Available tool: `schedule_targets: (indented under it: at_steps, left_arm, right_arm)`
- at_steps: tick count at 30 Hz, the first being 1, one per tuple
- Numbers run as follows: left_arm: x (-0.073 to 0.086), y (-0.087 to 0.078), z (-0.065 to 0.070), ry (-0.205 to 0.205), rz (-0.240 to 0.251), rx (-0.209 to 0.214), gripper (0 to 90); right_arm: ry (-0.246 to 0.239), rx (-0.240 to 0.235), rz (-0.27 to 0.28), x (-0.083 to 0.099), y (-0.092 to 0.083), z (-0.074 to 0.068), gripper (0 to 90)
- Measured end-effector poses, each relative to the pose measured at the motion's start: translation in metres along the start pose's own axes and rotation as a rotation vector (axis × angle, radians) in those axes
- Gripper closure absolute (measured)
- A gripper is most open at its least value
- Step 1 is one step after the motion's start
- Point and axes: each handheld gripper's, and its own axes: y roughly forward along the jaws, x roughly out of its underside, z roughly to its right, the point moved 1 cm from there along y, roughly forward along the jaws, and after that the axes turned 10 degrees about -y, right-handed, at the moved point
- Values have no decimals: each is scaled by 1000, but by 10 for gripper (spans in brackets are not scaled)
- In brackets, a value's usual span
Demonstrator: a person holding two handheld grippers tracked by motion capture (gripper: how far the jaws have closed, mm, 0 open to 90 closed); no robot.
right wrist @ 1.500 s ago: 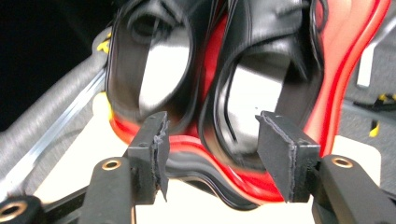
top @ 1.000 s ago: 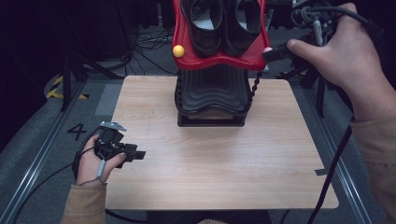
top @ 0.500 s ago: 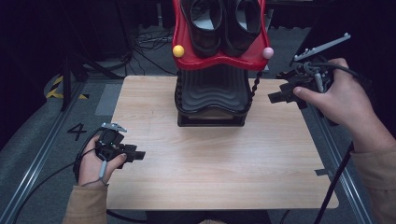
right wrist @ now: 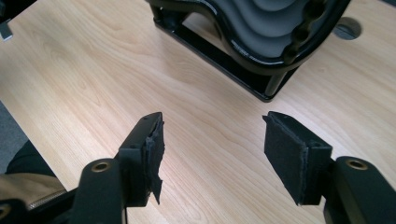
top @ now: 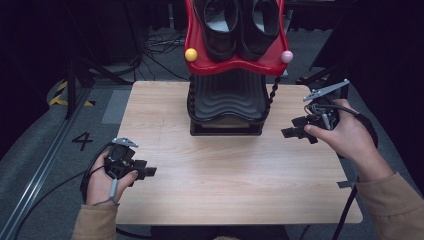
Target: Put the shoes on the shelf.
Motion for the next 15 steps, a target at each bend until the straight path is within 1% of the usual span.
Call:
schedule_targets:
  at_steps: [2,4,7,8,9,11,12,14,15]
  left_arm:
    - [1,0,0,-8,0,-7,503]
    - [2,0,-2,-19,8,-12,503]
    - [2,-1,-2,-22,10,-12,504]
    - [2,-1,-2,-22,10,-12,505]
    - [2,0,-2,-23,9,-11,504]
    - [2,0,-3,-23,7,-14,504]
    - [2,0,-3,-21,7,-15,503]
    - [2,0,-3,-22,8,-15,502]
    - [2,0,-4,-20,16,-24,502]
  right_arm:
    - [5,-26,15,4,6,1,387]
    - [-5,-46,35,8,15,1,387]
    - [-27,-47,37,13,25,-1,386]
    - [-27,-47,37,13,25,-1,386]
    - [-33,-48,37,17,32,-2,385]
    - [-34,-50,38,19,35,-2,382]
    - [-22,-61,46,24,43,-2,371]
    - [-22,-71,50,29,51,-1,371]
    - [-20,-73,51,32,55,-1,370]
